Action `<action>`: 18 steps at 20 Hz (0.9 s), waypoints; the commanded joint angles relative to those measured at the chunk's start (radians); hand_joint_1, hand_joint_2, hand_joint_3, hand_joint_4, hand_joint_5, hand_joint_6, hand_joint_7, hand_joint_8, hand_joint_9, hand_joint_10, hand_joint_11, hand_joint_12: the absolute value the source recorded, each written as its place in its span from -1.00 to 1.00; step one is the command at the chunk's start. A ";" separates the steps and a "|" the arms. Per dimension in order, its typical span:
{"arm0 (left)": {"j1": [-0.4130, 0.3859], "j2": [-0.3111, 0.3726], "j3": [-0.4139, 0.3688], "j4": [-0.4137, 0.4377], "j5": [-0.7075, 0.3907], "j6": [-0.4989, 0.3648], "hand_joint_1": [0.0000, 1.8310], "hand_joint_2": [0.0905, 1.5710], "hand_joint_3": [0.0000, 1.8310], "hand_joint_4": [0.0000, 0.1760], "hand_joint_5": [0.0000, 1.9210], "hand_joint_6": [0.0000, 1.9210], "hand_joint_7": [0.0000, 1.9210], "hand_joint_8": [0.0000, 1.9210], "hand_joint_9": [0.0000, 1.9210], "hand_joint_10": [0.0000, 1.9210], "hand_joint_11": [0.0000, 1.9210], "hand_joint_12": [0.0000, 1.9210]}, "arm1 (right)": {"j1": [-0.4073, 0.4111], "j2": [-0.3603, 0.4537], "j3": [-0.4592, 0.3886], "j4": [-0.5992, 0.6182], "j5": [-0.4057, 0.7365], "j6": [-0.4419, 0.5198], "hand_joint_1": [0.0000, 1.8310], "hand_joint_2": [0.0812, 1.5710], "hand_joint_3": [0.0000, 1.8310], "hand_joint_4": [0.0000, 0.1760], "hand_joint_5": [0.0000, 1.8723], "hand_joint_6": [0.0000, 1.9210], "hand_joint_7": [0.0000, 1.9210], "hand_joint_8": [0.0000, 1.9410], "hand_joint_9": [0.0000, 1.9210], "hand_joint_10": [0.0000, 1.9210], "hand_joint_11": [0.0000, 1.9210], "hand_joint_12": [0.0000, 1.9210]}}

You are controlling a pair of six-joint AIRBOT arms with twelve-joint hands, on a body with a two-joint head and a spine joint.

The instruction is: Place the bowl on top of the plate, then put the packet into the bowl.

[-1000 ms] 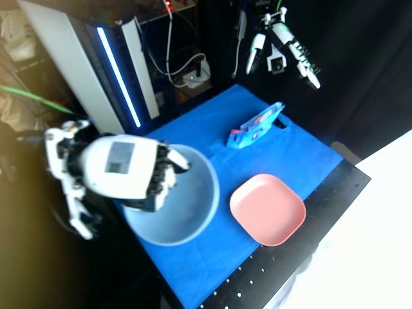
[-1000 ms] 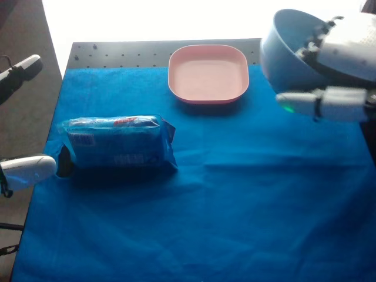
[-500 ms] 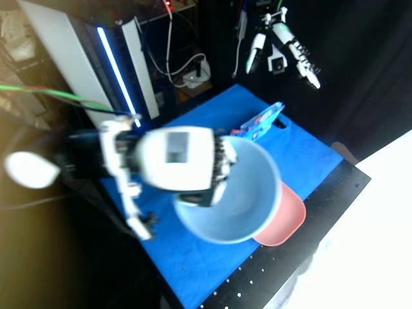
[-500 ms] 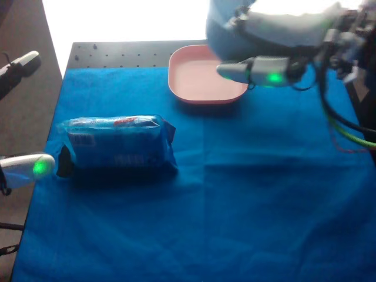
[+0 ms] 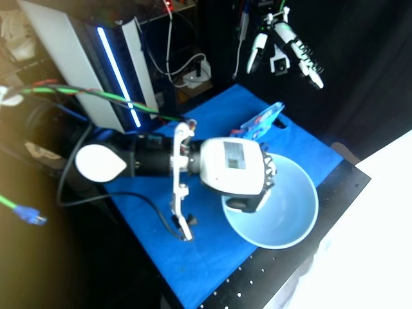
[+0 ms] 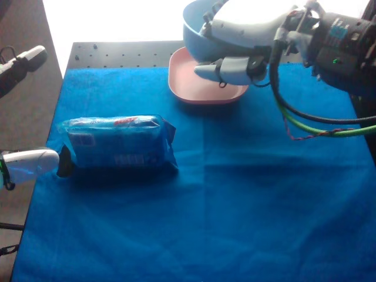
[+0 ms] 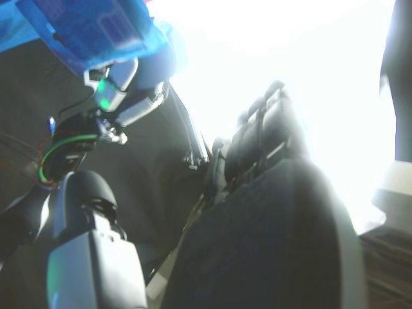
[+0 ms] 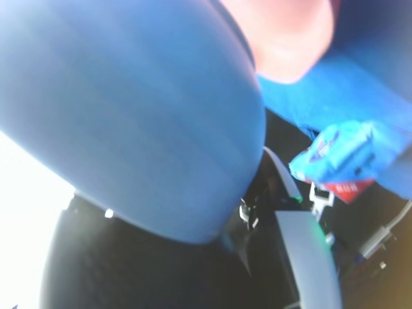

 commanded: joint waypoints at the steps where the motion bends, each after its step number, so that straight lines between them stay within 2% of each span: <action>1: -0.014 -0.004 0.006 -0.007 -0.121 -0.007 -0.30 0.19 -1.00 0.41 -0.96 -1.00 -0.99 -1.00 -1.00 -1.00 -1.00 -1.00 | 0.019 -0.007 0.006 0.023 0.092 -0.001 -0.52 0.97 -1.00 -1.00 0.05 1.00 0.39 1.00 0.53 1.00 0.61 1.00; 2: -0.014 -0.004 0.007 -0.006 -0.121 -0.007 -0.29 0.19 -1.00 0.36 -0.95 -1.00 -0.99 -1.00 -1.00 -1.00 -1.00 -1.00 | 0.018 -0.016 0.010 0.023 0.089 -0.001 -0.52 0.98 -1.00 -1.00 0.05 1.00 0.40 1.00 0.54 1.00 0.62 1.00; 3: -0.015 -0.004 0.007 -0.006 -0.121 -0.007 -0.29 0.19 -1.00 0.29 -0.94 -0.99 -0.99 -1.00 -1.00 -1.00 -1.00 -1.00 | 0.018 -0.022 0.011 0.023 0.089 -0.001 -0.44 0.96 -1.00 -1.00 0.06 1.00 0.39 1.00 0.55 1.00 0.61 1.00; 4: -0.016 -0.004 0.007 -0.006 -0.121 -0.007 -0.29 0.19 -1.00 0.14 -0.94 -0.99 -0.98 -1.00 -1.00 -1.00 -1.00 -1.00 | 0.018 -0.028 0.012 0.023 0.089 -0.001 -0.44 0.96 -1.00 -1.00 0.08 1.00 0.39 1.00 0.54 1.00 0.60 1.00; 5: -0.016 -0.005 0.007 -0.006 -0.120 -0.007 -0.30 0.20 -1.00 0.13 -0.94 -1.00 -0.98 -1.00 -1.00 -1.00 -1.00 -1.00 | 0.018 -0.036 0.013 0.021 0.088 -0.001 -0.46 0.94 -1.00 -1.00 0.01 1.00 0.34 1.00 0.49 1.00 0.52 1.00; 6: -0.017 -0.005 0.008 -0.006 -0.120 -0.007 -0.30 0.21 -0.99 -0.19 -0.94 -0.99 -0.97 -0.99 -1.00 -1.00 -1.00 -1.00 | 0.018 -0.042 0.014 0.020 0.088 -0.001 -0.55 0.96 -1.00 -1.00 -0.02 0.99 0.35 1.00 0.50 1.00 0.55 1.00; 7: -0.017 -0.005 0.008 -0.006 -0.120 -0.008 -0.30 0.21 -0.99 -0.19 -0.94 -0.99 -0.97 -0.99 -1.00 -1.00 -1.00 -1.00 | 0.018 -0.048 0.015 0.017 0.088 -0.001 -0.55 0.96 -1.00 -1.00 -0.02 0.99 0.35 1.00 0.50 1.00 0.55 1.00; 8: -0.018 -0.005 0.008 -0.006 -0.121 -0.008 -0.29 0.22 -0.99 -0.26 -0.93 -0.99 -0.97 -1.00 -1.00 -1.00 -1.00 -1.00 | 0.017 -0.051 0.016 0.013 0.088 -0.001 -0.63 0.94 -1.00 -1.00 -0.05 0.80 0.37 0.99 0.52 1.00 0.56 1.00; 9: -0.018 -0.005 0.008 -0.006 -0.122 -0.008 -0.29 0.22 -0.99 -0.22 -0.93 -0.99 -0.98 -1.00 -1.00 -1.00 -1.00 -1.00 | 0.016 -0.051 0.016 0.010 0.088 -0.001 -0.63 0.91 -1.00 -1.00 -0.06 0.75 0.37 1.00 0.52 1.00 0.55 1.00; 10: -0.018 -0.005 0.008 -0.005 -0.122 -0.008 -0.28 0.21 -1.00 -0.11 -0.93 -1.00 -0.98 -1.00 -1.00 -1.00 -1.00 -1.00 | 0.014 -0.051 0.016 0.010 0.086 -0.001 -0.76 0.86 -1.00 -1.00 -0.12 0.47 0.27 1.00 0.42 1.00 0.45 1.00; 11: -0.018 -0.005 0.008 -0.005 -0.122 -0.009 -0.29 0.20 -1.00 -0.13 -0.93 -0.99 -0.97 -0.99 -1.00 -1.00 -1.00 -1.00 | 0.011 -0.051 0.016 0.009 0.081 -0.001 -0.86 0.82 -1.00 -1.00 -0.13 0.08 0.18 0.95 0.32 1.00 0.35 1.00; 12: -0.018 -0.005 0.008 -0.005 -0.122 -0.009 -0.30 0.19 -1.00 0.00 -0.93 -0.99 -0.98 -1.00 -1.00 -1.00 -1.00 -1.00 | 0.010 -0.051 0.016 0.009 0.074 -0.001 -0.97 0.76 -1.00 -1.00 -0.17 -0.43 0.08 0.55 0.12 0.90 0.08 1.00; 13: -0.019 -0.005 0.008 -0.005 -0.122 -0.010 -0.30 0.19 -1.00 0.00 -0.93 -0.99 -0.98 -1.00 -1.00 -1.00 -1.00 -1.00 | 0.009 -0.052 0.018 0.009 0.065 -0.001 -0.97 0.76 -1.00 -1.00 -0.17 -0.43 0.08 0.55 0.12 0.90 0.08 1.00; 14: -0.019 -0.005 0.007 -0.005 -0.123 -0.011 -0.30 0.19 -1.00 -0.12 -0.93 -1.00 -0.98 -1.00 -1.00 -1.00 -1.00 -1.00 | 0.006 -0.052 0.021 0.008 0.058 -0.001 -0.95 0.75 -1.00 -1.00 -0.19 -0.92 0.15 -0.21 0.06 0.48 -0.15 0.87; 15: -0.019 -0.005 0.007 -0.005 -0.124 -0.012 -0.30 0.19 -1.00 -0.10 -0.93 -1.00 -0.98 -1.00 -1.00 -1.00 -1.00 -1.00 | 0.004 -0.052 0.023 0.007 0.051 -0.001 -0.90 0.74 -1.00 -1.00 -0.20 -0.98 0.20 -0.48 0.05 0.31 -0.22 0.74; 16: -0.019 -0.005 0.007 -0.005 -0.125 -0.012 -0.29 0.19 -1.00 -0.07 -0.94 -1.00 -0.99 -1.00 -1.00 -1.00 -1.00 -1.00 | 0.002 -0.052 0.023 0.006 0.046 -0.001 -0.84 0.75 -1.00 -1.00 -0.20 -0.99 0.19 -0.65 0.02 0.21 -0.22 0.71; 17: -0.019 -0.005 0.006 -0.005 -0.125 -0.012 -0.29 0.19 -1.00 0.01 -0.95 -1.00 -0.99 -1.00 -1.00 -1.00 -1.00 -1.00 | 0.001 -0.052 0.024 0.004 0.039 -0.001 -0.81 0.73 -1.00 -1.00 -0.22 -1.00 0.19 -0.75 -0.02 0.16 -0.25 0.69; 18: -0.019 -0.005 0.006 -0.005 -0.125 -0.013 -0.29 0.18 -1.00 0.10 -0.95 -1.00 -0.99 -1.00 -1.00 -1.00 -1.00 -1.00 | -0.002 -0.052 0.024 -0.002 0.027 -0.001 -0.82 0.73 -1.00 -1.00 -0.26 -1.00 0.13 -0.85 -0.08 -0.01 -0.34 0.58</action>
